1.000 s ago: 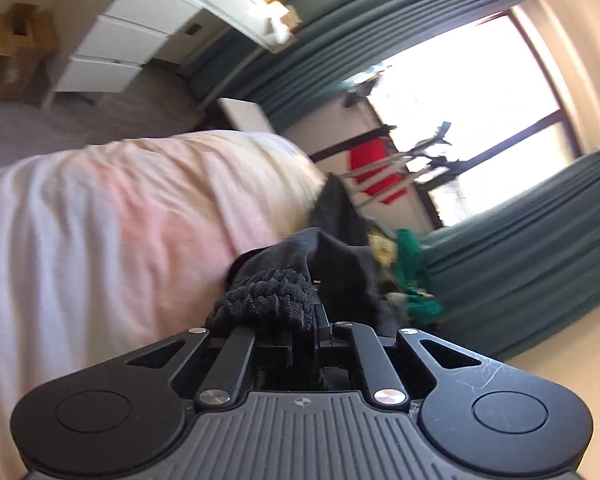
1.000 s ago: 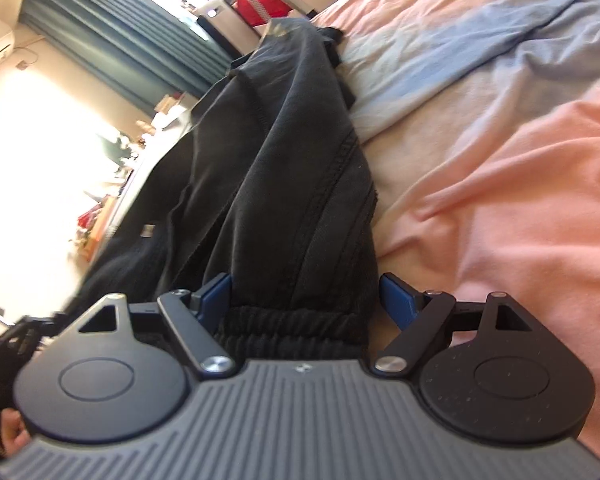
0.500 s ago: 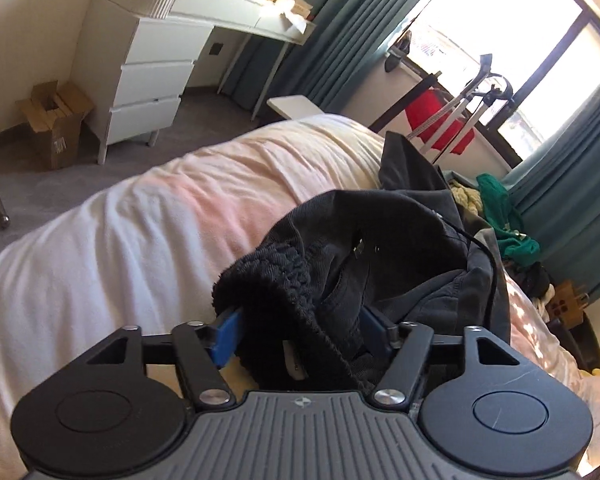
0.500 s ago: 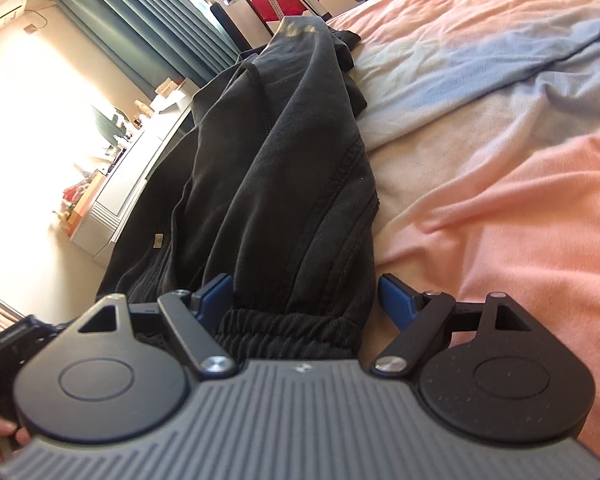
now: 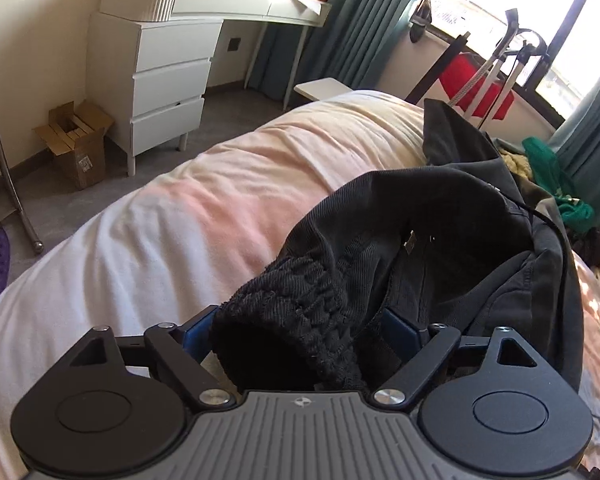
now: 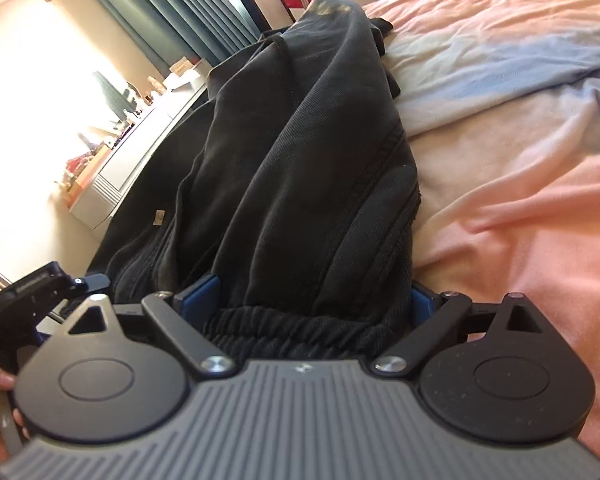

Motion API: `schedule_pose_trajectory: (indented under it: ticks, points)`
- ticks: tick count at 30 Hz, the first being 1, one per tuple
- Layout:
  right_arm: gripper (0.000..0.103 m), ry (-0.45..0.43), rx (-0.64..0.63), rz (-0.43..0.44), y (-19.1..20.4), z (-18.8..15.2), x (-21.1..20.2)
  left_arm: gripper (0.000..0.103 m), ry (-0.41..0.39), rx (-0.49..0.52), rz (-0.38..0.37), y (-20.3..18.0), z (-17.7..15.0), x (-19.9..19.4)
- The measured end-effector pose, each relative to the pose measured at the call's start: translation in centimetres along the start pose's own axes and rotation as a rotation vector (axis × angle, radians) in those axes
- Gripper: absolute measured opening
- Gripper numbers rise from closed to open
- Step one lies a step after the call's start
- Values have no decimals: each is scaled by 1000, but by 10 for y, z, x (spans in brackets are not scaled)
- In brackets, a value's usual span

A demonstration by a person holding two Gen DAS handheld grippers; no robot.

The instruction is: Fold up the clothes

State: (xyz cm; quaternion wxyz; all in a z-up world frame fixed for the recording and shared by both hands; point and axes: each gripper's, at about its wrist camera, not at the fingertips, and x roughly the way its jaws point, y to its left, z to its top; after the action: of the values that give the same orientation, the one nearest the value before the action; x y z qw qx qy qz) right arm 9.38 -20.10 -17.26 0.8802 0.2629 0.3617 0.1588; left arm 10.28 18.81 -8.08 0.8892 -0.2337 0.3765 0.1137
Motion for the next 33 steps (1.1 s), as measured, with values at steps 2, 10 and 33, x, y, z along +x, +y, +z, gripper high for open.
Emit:
schedule_pose_trajectory:
  ticks: [2, 10, 33]
  points:
    - [71, 3, 6, -12, -1, 1, -1, 81, 13, -38, -16, 5, 0, 5]
    - [25, -39, 161, 29, -21, -1, -29, 18, -26, 72, -53, -27, 11, 4]
    - [13, 250, 193, 339, 145, -60, 111, 20, -245, 187, 46, 34, 200, 45]
